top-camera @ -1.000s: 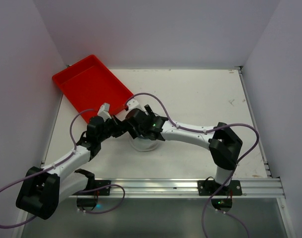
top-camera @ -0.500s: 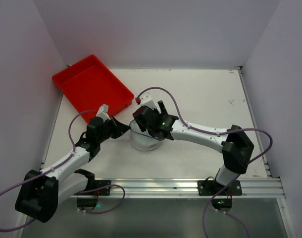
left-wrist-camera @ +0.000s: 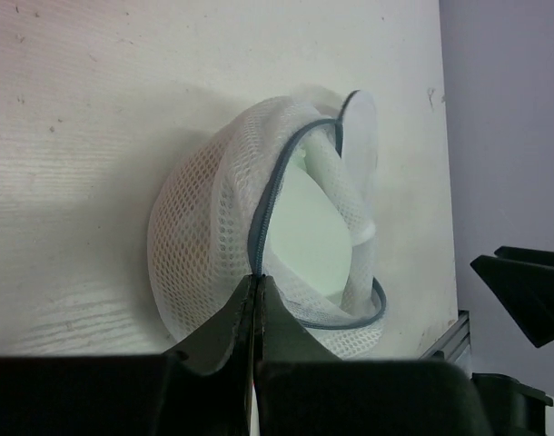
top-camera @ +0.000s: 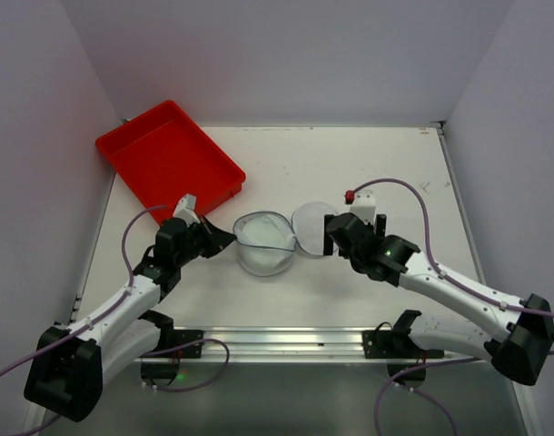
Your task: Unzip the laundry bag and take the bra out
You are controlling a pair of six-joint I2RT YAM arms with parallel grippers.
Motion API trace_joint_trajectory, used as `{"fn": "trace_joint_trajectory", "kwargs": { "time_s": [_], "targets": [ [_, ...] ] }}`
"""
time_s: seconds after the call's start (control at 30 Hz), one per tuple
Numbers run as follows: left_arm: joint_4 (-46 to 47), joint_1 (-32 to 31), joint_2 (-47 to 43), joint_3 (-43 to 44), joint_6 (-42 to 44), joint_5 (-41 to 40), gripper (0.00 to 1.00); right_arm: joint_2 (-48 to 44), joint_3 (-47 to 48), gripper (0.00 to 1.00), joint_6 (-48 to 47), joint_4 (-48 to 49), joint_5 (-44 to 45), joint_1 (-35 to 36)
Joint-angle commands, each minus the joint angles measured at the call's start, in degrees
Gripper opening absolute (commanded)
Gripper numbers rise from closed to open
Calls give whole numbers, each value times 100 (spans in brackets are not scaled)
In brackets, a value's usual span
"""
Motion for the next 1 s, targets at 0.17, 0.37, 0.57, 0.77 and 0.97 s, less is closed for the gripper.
{"fn": "trace_joint_trajectory", "kwargs": {
  "time_s": [0.17, 0.37, 0.57, 0.77, 0.97],
  "targets": [
    [-580, 26, -355, 152, 472, -101, 0, -865, -144, 97, -209, 868, -1665, -266],
    [-598, 26, -381, 108, 525, -39, 0, 198, 242, 86, -694, 2135, -3578, -890],
    [-607, 26, -408, 125, 560, -48, 0, 1719, 699, 88, -606, 2681, -4672, -1146],
    [-668, 26, -373, 117, 605, -66, 0, 2660, 796, 89, -457, 2946, -4937, -1409],
    [-642, 35, -338, 152, 578, -83, 0, 3012, 788, 78, -448, 2963, -5209, -1462]
  ]
}}
